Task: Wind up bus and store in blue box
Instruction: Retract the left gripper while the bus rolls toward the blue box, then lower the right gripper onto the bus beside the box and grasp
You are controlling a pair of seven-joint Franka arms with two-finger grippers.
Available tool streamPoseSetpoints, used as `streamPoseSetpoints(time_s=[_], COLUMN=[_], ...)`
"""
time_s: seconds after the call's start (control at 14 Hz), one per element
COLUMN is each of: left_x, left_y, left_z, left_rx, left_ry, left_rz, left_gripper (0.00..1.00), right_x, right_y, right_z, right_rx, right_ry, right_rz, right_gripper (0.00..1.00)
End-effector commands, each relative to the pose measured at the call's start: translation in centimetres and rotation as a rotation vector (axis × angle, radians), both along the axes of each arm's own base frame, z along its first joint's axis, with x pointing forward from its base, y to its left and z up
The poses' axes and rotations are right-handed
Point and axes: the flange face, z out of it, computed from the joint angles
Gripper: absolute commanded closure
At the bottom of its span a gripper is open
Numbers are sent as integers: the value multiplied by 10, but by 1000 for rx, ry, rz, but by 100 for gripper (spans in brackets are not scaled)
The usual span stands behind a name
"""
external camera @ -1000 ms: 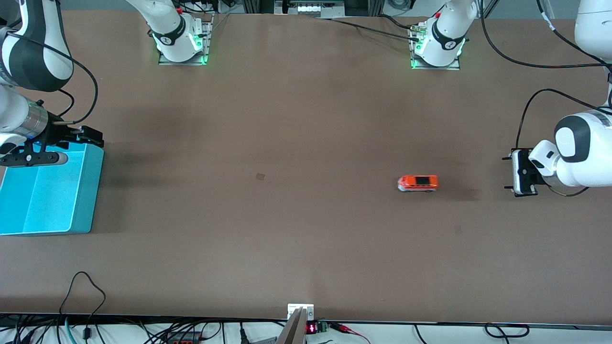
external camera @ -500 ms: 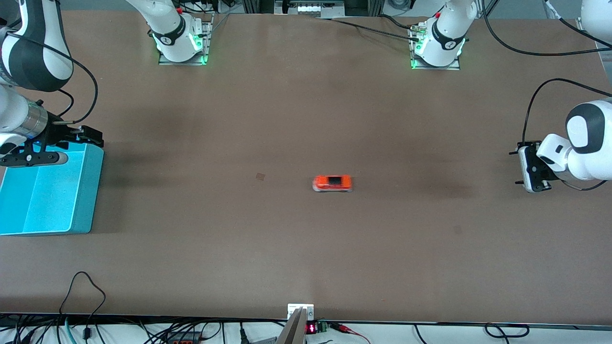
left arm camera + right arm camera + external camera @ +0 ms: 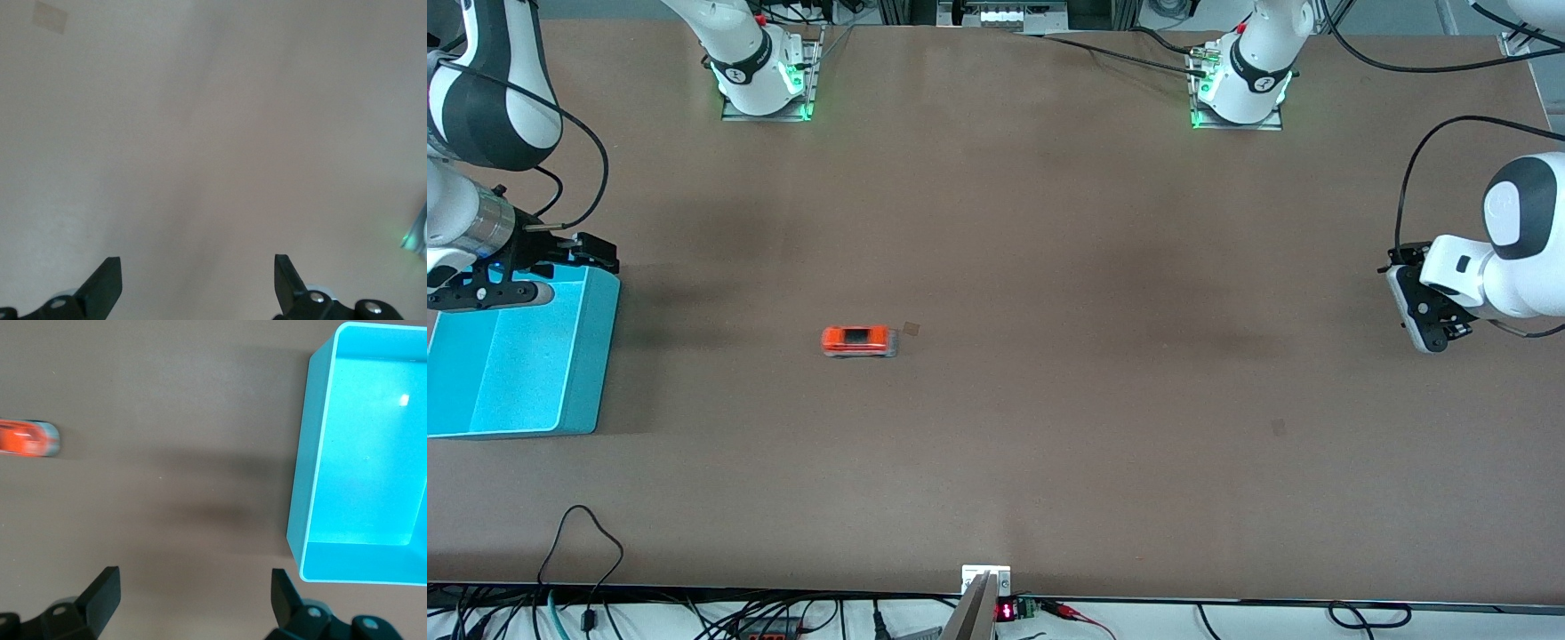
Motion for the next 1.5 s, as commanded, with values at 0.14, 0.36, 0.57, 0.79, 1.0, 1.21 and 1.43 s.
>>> streamPoseSetpoints(time_s=[0.14, 0.36, 0.57, 0.79, 1.0, 1.21, 1.43], left_x=[-2, 3, 6, 8, 6, 5, 4], left_y=[-9, -26, -44, -64, -102, -141, -148], left_z=[31, 51, 79, 118, 152, 178, 211], left_rx=[52, 81, 148, 221, 299, 345, 341], left_ry=[14, 23, 43, 47, 34, -2, -45], left_rz=[66, 125, 243, 394, 565, 681, 793], left_gripper=[0, 0, 0, 0, 0, 0, 0], right_x=[-3, -2, -1, -1, 7, 16, 29], right_y=[-2, -1, -2, -5, -12, -25, -29], right_z=[0, -3, -7, -11, -31, -55, -73], right_rx=[6, 12, 25, 53, 85, 105, 84], right_ry=[-2, 4, 16, 35, 69, 101, 88], right_rz=[12, 18, 138, 377, 602, 753, 952], right_gripper=[0, 0, 0, 0, 0, 0, 0])
